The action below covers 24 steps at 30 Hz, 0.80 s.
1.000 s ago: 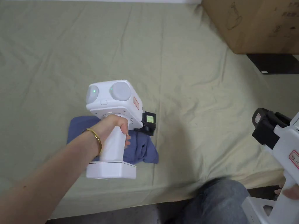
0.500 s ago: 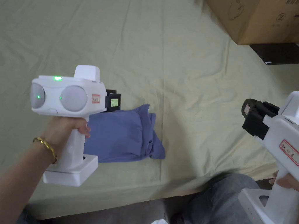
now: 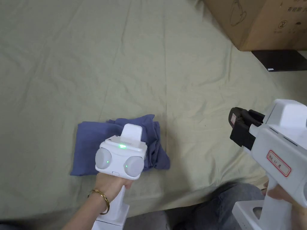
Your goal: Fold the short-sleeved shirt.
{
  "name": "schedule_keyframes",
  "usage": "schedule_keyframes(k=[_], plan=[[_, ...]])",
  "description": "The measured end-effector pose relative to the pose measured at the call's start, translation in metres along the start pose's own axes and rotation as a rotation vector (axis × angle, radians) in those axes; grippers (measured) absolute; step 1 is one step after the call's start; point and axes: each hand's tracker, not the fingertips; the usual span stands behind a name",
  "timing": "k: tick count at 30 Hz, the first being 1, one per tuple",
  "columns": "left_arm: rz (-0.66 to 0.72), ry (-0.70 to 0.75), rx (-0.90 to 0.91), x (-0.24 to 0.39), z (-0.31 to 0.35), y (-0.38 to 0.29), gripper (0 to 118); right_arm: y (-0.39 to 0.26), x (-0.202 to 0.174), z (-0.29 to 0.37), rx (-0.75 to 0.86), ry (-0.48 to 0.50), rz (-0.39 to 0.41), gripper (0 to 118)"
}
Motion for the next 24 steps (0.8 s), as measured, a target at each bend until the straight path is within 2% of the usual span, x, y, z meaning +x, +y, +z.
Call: schedule_keyframes(k=[3, 4, 5, 8, 11, 15, 16, 17, 21, 24], plan=[[0.033, -0.033, -0.022, -0.010, 0.002, 0.009, 4, 0.001, -0.007, 0.000, -0.004, 0.004, 0.010, 0], [0.074, -0.065, -0.046, -0.016, 0.005, 0.016, 4, 0.003, -0.015, 0.001, -0.004, 0.122, -0.005, 0], [0.116, -0.099, -0.061, -0.025, 0.010, 0.023, 4, 0.004, -0.018, 0.000, -0.004, 0.117, 0.002, 0], [0.223, -0.155, 0.092, -0.052, 0.048, 0.041, 3, 0.010, -0.031, -0.002, 0.003, 0.134, 0.026, 0], [0.242, -0.060, 0.280, -0.077, 0.093, 0.053, 3, 0.018, -0.052, -0.009, 0.035, 0.170, 0.059, 0], [0.304, 0.098, 0.456, -0.110, 0.137, 0.052, 3, 0.021, -0.090, -0.029, 0.058, 0.285, 0.043, 0], [0.301, 0.130, 0.474, -0.116, 0.144, 0.050, 3, 0.020, -0.099, -0.034, 0.061, 0.306, 0.040, 0], [0.287, 0.168, 0.489, -0.122, 0.151, 0.046, 3, 0.016, -0.111, -0.044, 0.055, 0.292, 0.079, 0], [0.273, 0.245, 0.516, -0.139, 0.170, 0.031, 3, -0.005, -0.155, -0.082, 0.007, 0.347, 0.093, 0], [0.315, 0.263, 0.506, -0.150, 0.178, 0.020, 3, -0.034, -0.182, -0.116, -0.065, 0.321, 0.135, 0]])
